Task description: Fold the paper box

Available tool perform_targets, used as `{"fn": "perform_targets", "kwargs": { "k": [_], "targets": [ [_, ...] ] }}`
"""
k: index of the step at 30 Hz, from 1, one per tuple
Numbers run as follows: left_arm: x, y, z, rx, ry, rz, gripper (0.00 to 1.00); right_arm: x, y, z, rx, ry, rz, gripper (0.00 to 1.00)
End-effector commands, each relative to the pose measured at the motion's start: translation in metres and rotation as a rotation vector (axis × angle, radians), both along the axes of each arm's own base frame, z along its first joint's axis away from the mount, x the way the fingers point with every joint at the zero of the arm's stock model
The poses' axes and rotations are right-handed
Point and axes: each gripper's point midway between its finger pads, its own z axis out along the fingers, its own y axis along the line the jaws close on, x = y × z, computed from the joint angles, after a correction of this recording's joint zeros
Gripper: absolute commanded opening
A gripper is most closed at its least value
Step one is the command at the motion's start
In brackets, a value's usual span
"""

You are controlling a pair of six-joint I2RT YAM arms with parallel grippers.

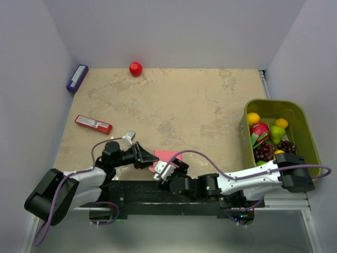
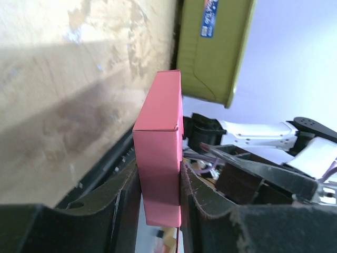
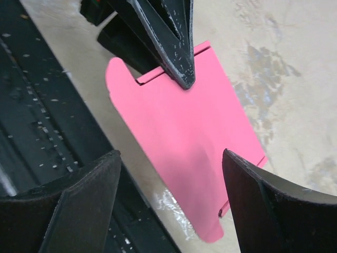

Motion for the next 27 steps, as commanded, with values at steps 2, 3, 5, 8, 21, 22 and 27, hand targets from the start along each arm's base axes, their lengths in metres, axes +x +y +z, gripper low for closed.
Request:
{"fn": "perform_targets", "kwargs": {
  "k": [2,3,5,8,21,22,27],
  "targets": [
    [-0.025,0.004,0.017,-0.108,0.101,-0.065,0.18,0.013,0.012,0.024,-0.064,-0.215,-0.110,0.80],
    [-0.032,0.007,0.011,-0.108,0.128,-0.064,0.18,0.013,0.014,0.017,-0.107,-0.240,-0.104,0.80],
    [-0.035,0.009,0.015,-0.132,0.139,-0.058,0.18,0.012,0.019,0.018,-0.123,-0.273,-0.113,0.79],
    [-0.042,0.011,0.013,-0.136,0.152,-0.070,0.18,0.014,0.022,0.016,-0.162,-0.304,-0.130,0.74],
    [-0.031,0.021,0.013,-0.076,0.043,-0.080,0.77,0.005,0.012,0.001,-0.321,-0.144,0.047,0.29],
    [-0.020,0.026,0.011,-0.027,-0.043,-0.064,0.79,0.006,0.011,0.001,-0.326,-0.119,0.055,0.29],
    [0.015,0.066,0.007,0.229,-0.198,0.003,0.84,0.031,-0.003,0.017,-0.283,0.089,0.086,0.28]
  ]
}}
